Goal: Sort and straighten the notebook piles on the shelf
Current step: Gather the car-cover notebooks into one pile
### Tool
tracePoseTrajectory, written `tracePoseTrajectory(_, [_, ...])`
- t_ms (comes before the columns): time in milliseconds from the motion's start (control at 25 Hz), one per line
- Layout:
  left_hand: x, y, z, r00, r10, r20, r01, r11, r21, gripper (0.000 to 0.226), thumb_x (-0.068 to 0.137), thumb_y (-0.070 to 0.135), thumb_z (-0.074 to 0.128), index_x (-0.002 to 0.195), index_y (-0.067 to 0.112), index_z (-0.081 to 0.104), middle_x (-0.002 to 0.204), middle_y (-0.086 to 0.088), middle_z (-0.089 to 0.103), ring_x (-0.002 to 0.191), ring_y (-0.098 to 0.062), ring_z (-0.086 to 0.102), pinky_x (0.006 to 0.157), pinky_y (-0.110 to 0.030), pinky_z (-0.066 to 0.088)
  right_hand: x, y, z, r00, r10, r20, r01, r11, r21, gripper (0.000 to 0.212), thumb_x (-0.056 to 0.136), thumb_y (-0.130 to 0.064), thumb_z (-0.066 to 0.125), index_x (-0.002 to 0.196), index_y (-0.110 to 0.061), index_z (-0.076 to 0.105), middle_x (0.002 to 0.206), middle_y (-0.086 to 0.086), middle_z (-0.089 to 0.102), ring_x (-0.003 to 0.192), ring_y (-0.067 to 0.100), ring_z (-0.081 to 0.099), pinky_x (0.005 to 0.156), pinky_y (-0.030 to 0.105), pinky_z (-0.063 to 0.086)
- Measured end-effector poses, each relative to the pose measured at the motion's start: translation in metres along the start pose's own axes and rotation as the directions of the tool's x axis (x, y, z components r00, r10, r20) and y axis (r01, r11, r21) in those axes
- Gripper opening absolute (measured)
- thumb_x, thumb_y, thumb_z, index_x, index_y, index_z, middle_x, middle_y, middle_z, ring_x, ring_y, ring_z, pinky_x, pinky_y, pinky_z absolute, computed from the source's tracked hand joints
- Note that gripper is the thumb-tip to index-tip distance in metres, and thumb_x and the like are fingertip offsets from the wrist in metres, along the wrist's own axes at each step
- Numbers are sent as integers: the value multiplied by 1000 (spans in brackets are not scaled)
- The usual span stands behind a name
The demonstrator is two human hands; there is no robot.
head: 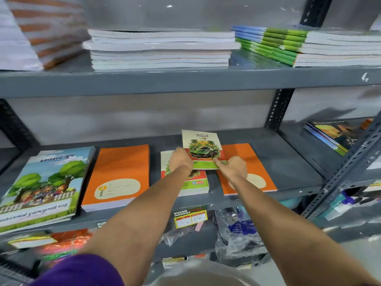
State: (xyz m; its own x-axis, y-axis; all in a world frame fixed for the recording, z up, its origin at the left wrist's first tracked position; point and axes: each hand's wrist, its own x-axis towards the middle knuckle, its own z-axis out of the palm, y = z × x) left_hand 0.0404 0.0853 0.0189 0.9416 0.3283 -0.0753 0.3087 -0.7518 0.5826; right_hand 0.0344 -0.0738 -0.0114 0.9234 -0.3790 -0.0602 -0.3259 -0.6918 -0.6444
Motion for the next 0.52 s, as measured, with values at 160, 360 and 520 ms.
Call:
tracePoseTrajectory(160, [-3, -44, -29, 997, 10, -73, -3, 995, 99, 28, 96, 12, 50, 122, 4, 57, 118, -15, 65, 110, -33, 63, 87, -40, 52, -23, -27, 21, 993, -95, 73, 98, 995, -33, 60, 67, -71, 67, 53, -19, 40, 57, -2, 51, 58, 20, 54, 41, 24, 26])
tracePoseTrajectory(360, [-20, -78, -32, 999, 5, -54, -1, 997, 75, 22, 95, 15, 52, 109, 2, 63, 104, -13, 67, 96, -30, 66, 78, -35, 54, -49, -25, 30, 972, -201, 120, 217, 967, -134, 66, 64, -79, 61, 47, -21, 36, 44, -5, 39, 45, 12, 45, 42, 20, 29])
tracePoseTrajectory(520, [-27, -86, -25, 998, 3, -66, 0, 999, 43, 26, 94, 23, 55, 109, 3, 63, 105, -15, 67, 97, -31, 66, 83, -40, 58, -58, -20, 24, 964, -258, 63, 265, 947, -181, 62, 67, -79, 58, 63, -18, 52, 59, -3, 53, 54, 13, 48, 43, 19, 29])
